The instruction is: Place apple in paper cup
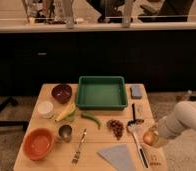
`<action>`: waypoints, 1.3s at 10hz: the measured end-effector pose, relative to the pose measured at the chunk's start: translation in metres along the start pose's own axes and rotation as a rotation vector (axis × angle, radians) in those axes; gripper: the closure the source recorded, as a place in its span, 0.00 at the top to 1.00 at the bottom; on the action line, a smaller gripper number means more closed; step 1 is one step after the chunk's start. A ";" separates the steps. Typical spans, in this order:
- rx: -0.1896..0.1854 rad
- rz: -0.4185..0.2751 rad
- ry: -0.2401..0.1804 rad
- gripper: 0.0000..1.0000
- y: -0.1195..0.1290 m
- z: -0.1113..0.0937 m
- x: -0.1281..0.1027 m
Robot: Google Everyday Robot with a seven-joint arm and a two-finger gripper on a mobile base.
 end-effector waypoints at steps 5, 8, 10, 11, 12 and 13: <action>0.001 0.003 -0.009 0.00 -0.001 0.001 0.000; 0.002 -0.036 -0.037 0.00 -0.015 0.004 -0.030; 0.002 -0.068 -0.057 0.00 -0.025 0.004 -0.057; 0.003 -0.078 -0.064 0.00 -0.029 0.002 -0.064; 0.007 -0.093 -0.073 0.00 -0.034 -0.001 -0.073; 0.009 -0.112 -0.087 0.00 -0.041 -0.006 -0.086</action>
